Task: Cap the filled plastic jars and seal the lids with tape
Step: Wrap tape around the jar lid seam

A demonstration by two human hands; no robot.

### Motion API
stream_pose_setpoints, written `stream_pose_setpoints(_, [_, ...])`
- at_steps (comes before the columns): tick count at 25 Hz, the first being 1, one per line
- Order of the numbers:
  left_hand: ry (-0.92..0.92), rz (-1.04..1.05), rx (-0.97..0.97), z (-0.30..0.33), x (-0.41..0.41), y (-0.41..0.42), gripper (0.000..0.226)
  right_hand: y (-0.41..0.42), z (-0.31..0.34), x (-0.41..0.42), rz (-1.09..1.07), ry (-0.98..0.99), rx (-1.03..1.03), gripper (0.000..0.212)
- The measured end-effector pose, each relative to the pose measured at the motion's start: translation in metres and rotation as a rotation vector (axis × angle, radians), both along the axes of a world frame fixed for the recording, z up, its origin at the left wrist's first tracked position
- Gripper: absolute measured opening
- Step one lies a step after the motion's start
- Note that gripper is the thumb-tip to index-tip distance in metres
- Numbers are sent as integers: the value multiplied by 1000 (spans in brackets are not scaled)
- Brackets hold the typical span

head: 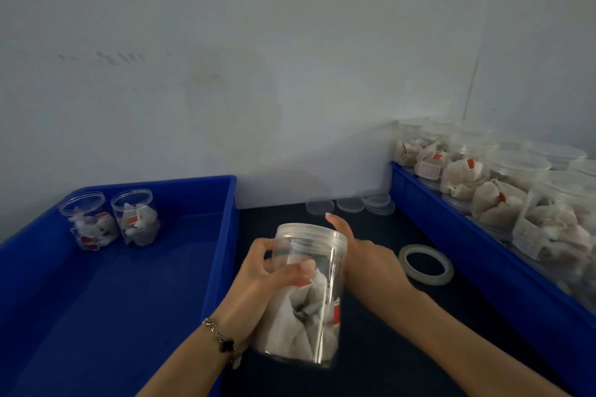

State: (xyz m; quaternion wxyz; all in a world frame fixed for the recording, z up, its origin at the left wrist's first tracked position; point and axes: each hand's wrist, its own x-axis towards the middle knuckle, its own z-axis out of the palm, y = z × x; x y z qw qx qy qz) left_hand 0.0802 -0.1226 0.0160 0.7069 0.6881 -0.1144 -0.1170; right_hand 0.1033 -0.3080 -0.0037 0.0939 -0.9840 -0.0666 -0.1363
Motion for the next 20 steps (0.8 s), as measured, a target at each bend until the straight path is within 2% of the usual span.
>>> stream_pose_setpoints(4, [-52,-100,85,-3,0,0,80,9,-8,-6,-94,104,191,89])
stream_pose_setpoints(7, [-232,4,273,-6,5,-2,74,11,-4,-13,-151,80,205,92])
stream_pose_setpoints(9, [-224,100,193,-7,2,-3,85,13,2,-16,-158,59,187,91])
stream_pose_setpoints(12, [-193,86,37,-8,-3,-4,80,19,13,-20,-134,53,155,80])
stream_pose_setpoints(14, [-224,53,98,-9,-5,-6,88,24,16,-24,-86,67,148,56])
stream_pose_setpoints(16, [-250,128,179,-9,-4,-7,94,22,20,-29,-8,106,128,40])
stream_pose_setpoints(18, [-260,172,196,-7,-2,-4,87,12,24,-32,132,186,116,39])
stream_pose_setpoints(20, [-200,163,102,-4,1,2,83,-3,35,-35,292,328,268,46])
